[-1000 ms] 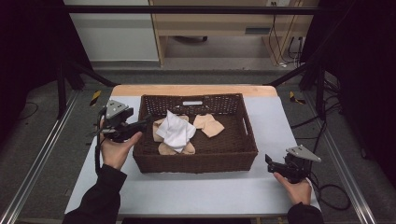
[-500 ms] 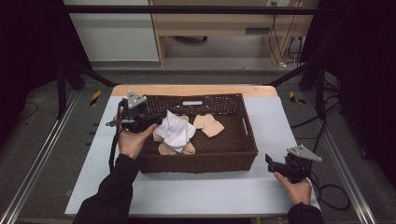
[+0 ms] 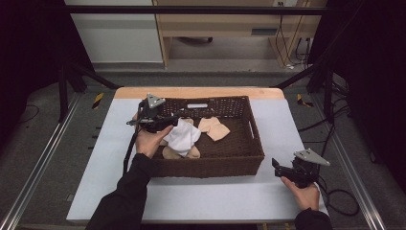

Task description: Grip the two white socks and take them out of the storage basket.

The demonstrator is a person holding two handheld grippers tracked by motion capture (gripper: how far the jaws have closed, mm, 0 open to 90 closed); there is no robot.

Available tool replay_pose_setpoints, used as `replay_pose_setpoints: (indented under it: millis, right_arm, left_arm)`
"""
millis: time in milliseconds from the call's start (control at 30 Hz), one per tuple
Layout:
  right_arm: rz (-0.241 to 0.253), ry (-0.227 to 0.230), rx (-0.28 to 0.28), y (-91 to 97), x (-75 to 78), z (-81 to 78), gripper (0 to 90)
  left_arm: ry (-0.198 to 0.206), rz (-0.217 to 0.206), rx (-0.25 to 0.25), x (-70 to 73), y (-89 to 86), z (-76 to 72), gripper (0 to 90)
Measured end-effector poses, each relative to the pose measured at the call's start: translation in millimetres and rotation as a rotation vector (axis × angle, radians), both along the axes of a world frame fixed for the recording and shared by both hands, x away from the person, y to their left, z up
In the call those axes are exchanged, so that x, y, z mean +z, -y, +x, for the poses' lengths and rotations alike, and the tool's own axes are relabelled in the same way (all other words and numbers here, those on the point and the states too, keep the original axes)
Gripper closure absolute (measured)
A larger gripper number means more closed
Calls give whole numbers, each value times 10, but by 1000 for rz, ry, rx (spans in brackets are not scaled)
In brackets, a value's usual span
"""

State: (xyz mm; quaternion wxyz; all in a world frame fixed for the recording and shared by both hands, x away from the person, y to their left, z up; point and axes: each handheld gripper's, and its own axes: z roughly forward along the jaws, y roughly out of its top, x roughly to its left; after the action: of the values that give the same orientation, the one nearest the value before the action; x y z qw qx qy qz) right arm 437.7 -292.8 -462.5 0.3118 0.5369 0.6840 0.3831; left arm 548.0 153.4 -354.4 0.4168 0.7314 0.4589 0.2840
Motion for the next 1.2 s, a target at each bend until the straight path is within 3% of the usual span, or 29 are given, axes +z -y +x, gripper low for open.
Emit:
replay_pose_setpoints:
  millis: [133, 400, 633, 933, 1200]
  right_arm:
    - [3, 1, -2, 6, 3, -3, 73]
    - [-4, -4, -2, 8, -15, -3, 73]
    - [-11, -12, -2, 5, -29, 3, 73]
    - [-14, -14, 0, 2, -33, 5, 74]
    - [-15, -17, 3, -1, -36, 2, 75]
  left_arm:
    - [-31, -10, 11, -118, 15, 64, 301]
    - [-72, 19, 5, -294, 45, 115, 310]
    - [-115, 63, -8, -381, 53, 154, 308]
    - [-208, 101, 3, -485, 43, 216, 312]
    - [-268, 116, 3, -549, 38, 260, 299]
